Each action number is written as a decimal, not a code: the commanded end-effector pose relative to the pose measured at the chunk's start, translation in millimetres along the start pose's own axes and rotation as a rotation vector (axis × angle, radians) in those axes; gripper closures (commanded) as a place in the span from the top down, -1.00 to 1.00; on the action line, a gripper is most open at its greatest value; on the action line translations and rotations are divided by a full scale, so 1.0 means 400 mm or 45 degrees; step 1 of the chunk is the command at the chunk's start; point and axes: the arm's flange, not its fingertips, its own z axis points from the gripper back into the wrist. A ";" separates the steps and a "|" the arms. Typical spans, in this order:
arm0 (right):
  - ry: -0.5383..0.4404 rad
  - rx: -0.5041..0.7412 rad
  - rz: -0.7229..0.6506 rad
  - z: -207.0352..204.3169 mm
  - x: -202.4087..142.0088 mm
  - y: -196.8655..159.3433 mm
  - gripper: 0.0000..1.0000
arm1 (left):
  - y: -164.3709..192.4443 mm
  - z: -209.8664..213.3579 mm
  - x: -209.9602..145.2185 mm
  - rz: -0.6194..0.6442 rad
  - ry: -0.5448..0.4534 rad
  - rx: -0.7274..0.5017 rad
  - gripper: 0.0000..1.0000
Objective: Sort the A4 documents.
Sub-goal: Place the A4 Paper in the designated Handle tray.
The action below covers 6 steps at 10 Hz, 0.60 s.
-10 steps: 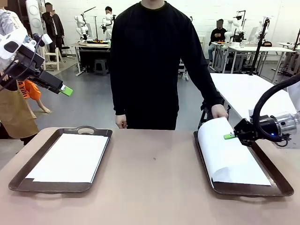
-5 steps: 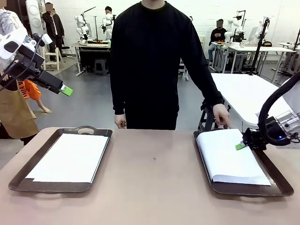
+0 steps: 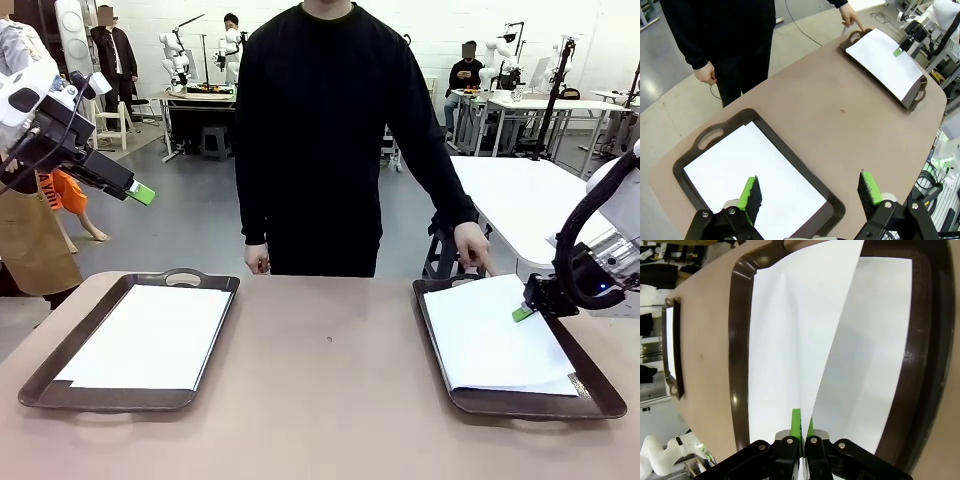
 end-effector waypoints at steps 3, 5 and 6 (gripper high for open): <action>0.010 -0.075 -0.052 -0.006 -0.021 0.002 -0.97 | 0.004 0.002 -0.002 -0.014 -0.005 -0.007 1.00; 0.023 -0.077 -0.043 -0.013 -0.013 0.014 -0.97 | 0.004 0.002 -0.002 -0.014 -0.005 -0.007 1.00; 0.017 -0.091 -0.030 -0.008 -0.011 0.017 -0.60 | 0.004 0.002 -0.002 -0.014 -0.005 -0.007 1.00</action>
